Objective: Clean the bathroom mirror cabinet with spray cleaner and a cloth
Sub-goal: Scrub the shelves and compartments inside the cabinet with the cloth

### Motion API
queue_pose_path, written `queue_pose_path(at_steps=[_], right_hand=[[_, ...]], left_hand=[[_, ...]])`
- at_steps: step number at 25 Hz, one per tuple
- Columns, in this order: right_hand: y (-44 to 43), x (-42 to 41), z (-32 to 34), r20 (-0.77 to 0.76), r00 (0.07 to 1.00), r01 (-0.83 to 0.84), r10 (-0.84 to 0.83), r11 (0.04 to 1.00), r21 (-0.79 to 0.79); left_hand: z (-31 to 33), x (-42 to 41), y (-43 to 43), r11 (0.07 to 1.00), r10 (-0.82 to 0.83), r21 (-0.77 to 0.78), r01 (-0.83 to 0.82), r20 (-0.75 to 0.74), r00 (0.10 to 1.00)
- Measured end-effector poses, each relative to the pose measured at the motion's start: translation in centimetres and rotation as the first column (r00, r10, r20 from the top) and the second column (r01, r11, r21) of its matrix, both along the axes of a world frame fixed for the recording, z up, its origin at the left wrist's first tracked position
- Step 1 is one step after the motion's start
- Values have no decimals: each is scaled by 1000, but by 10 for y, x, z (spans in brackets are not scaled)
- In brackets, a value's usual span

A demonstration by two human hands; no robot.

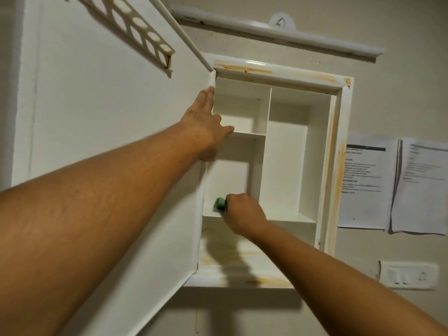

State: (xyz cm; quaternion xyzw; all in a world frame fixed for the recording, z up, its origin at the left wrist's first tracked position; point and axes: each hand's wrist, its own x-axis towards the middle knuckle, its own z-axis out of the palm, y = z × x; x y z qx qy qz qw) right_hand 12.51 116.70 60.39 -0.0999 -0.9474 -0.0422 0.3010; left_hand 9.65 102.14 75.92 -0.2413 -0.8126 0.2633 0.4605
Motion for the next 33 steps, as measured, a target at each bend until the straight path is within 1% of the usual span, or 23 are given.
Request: queue_pose_path(at_steps=[2, 5, 8, 11, 14, 16, 17, 18, 19, 20, 21, 22, 23, 25, 26, 27, 28, 29, 30, 31, 32, 33], right_hand=[[-2, 3, 3, 41, 998, -40, 44, 995, -95], [-21, -4, 3, 59, 988, -127, 143, 967, -220], [-28, -14, 4, 114, 950, -255, 292, 932, -259], [-9, -5, 7, 115, 901, -372, 418, 881, -294], [-3, 12, -1, 92, 891, -408, 445, 872, -271], [6, 28, 6, 100, 860, -451, 501, 836, -311], [12, 37, 14, 96, 838, -475, 538, 804, -358], [19, 44, 23, 56, 823, -496, 566, 763, -415], [23, 48, 34, -26, 823, -513, 568, 722, -464], [24, 50, 43, -146, 828, -538, 542, 695, -477], [20, 51, 50, -273, 821, -569, 501, 689, -448], [17, 48, 53, -389, 805, -585, 449, 711, -389], [14, 43, 53, -471, 786, -573, 401, 759, -310], [3, 30, 40, -559, 783, -445, 271, 873, -201], [-4, 19, 38, -606, 772, -368, 192, 912, -179], [-10, 9, 43, -623, 773, -300, 116, 933, -199], [-6, 6, 46, -658, 750, -279, 69, 935, -220], [2, -11, 64, -747, 661, -404, 70, 872, -276], [1, -28, 73, -757, 644, -521, 108, 787, -330], [-9, -31, 73, -726, 662, -600, 188, 714, -362], [-19, -37, 67, -670, 699, -629, 249, 661, -410], [-26, -39, 53, -602, 747, -615, 283, 639, -462]], left_hand=[[3, 1, -5, 1000, -2, -8, 2, 15, 1000], [4, 2, -9, 999, 21, -40, -20, 17, 1000], [5, -2, -12, 999, 26, -24, -25, 10, 1000], [6, 0, -14, 999, 22, -42, -21, 28, 999], [8, 1, -15, 1000, -1, -30, 1, 26, 1000], [7, 4, -15, 998, 7, -58, -5, 30, 1000], [7, 5, -15, 998, 11, -66, -9, 26, 1000], [7, 3, -15, 998, 4, -65, -2, 26, 1000], [8, 3, -15, 998, -10, -58, 12, 39, 999], [10, 3, -16, 998, -22, -58, 24, 41, 999], [9, 3, -16, 998, -15, -58, 17, 41, 999], [6, 2, -13, 999, -14, -44, 15, 37, 999], [2, 4, -10, 999, -16, -40, 17, 29, 999], [-3, 2, -8, 997, 1, -76, -2, -19, 1000], [-3, 1, -12, 997, -21, -72, 18, -40, 999], [-4, 7, -18, 998, -41, -42, 40, -23, 999], [-11, 6, -16, 999, -47, -1, 47, -34, 998], [8, 5, -5, 999, 33, 13, -32, -113, 993], [17, 7, 0, 996, 89, 32, -85, -146, 985], [19, 8, -5, 994, 94, 73, -85, -133, 987], [24, 8, -10, 992, 103, 90, -92, -128, 986], [23, 9, -14, 988, 129, 96, -117, -127, 983]])
